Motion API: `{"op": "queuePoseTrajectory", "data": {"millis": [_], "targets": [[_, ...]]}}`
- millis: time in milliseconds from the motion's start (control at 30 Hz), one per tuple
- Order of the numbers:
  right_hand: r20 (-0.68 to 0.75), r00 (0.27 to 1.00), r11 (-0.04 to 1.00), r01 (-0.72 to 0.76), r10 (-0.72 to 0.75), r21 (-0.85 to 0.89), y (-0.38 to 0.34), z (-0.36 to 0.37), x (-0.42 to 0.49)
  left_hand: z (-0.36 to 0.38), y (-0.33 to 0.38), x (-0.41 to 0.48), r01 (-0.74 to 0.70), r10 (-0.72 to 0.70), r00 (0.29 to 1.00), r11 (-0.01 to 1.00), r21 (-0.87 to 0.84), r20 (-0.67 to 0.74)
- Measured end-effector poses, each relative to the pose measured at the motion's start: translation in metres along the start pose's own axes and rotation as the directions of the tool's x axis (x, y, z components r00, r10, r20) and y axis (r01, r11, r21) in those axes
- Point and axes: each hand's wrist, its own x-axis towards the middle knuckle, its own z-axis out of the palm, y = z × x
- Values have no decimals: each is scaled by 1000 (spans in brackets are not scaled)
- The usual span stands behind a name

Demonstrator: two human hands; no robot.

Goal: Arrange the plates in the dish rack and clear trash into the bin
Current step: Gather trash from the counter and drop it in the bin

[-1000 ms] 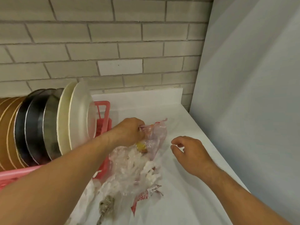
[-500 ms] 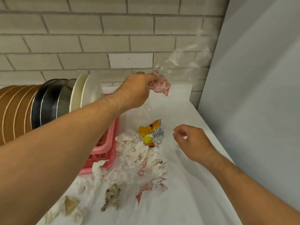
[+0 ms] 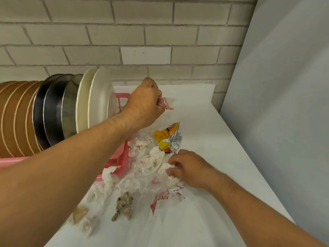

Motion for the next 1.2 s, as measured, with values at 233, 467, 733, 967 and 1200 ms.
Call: {"op": "queuePoseTrajectory", "data": {"millis": [233,467,733,967,1200], "targets": [[-119,993,997,18,-10,69,5,-10,3,0,-1,-12,83,-90,995,988,-130,-48],[-338,941,991,14,32,132,16,-59,2,-5,0,-12,-15,25,999,976,-219,42],[-400,897,967,-99,188,233,17,-46,-13,0,-13,-11,17,-21,998,998,62,53],[-127,975,974,-158,180,163,19,-13,-32,-5,-7,-11,34,-32,998,999,-38,52],[-127,992,997,17,-7,79,24,-5,-46,-5,0,-13,42,-41,994,999,-13,105]]}}
